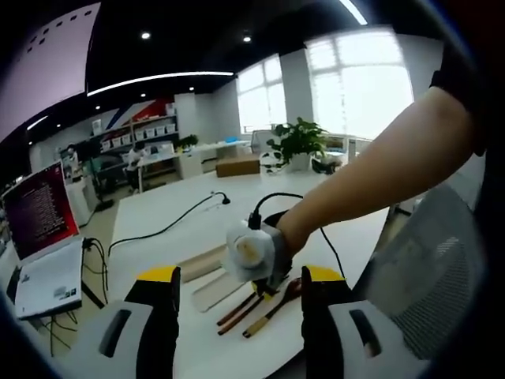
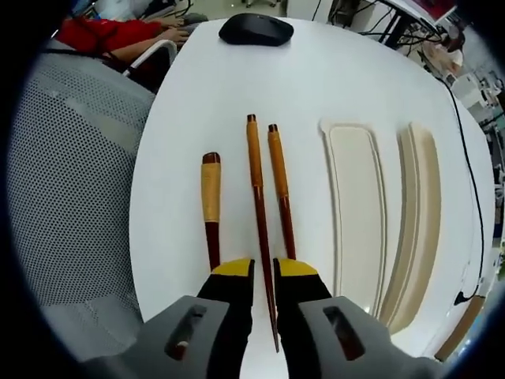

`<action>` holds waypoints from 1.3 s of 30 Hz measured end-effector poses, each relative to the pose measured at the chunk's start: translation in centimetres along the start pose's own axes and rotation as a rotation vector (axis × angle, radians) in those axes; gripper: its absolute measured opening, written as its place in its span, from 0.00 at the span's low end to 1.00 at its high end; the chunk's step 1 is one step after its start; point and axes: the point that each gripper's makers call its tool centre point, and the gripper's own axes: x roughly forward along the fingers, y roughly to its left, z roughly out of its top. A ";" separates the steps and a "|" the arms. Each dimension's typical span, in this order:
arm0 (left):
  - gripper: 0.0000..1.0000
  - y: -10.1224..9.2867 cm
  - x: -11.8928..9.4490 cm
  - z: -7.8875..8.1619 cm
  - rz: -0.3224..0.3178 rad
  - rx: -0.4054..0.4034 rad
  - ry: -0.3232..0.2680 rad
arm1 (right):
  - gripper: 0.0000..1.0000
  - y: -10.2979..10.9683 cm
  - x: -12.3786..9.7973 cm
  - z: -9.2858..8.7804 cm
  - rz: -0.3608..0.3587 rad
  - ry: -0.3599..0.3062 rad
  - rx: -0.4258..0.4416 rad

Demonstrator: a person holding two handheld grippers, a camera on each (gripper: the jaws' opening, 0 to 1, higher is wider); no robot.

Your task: Arrange the utensils inside the cutlery case until each visible utensil rests in its matching compartment.

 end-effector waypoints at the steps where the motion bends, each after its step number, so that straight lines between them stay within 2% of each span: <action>1: 0.64 0.0 0.0 -0.1 0.003 0.007 0.007 | 0.08 0.0 0.0 0.0 -0.001 0.005 -0.001; 6: 0.63 0.2 0.2 -0.6 0.005 0.056 0.037 | 0.08 -0.3 0.0 0.0 0.010 0.018 0.003; 12: 0.64 0.3 0.4 -0.5 -0.003 0.026 0.032 | 0.06 -0.4 -0.1 0.0 0.012 0.010 0.013; 17: 0.64 0.1 0.6 -0.5 -0.014 0.043 0.033 | 0.05 -0.7 0.0 -0.1 0.007 -0.012 0.029; 35: 0.63 0.2 0.8 -0.5 -0.015 0.034 0.027 | 0.01 -0.9 0.3 -0.1 -0.012 -0.002 0.012; 39: 0.63 0.2 0.8 -0.5 -0.015 0.043 0.027 | 0.01 -1.0 0.2 -0.1 -0.012 -0.021 0.040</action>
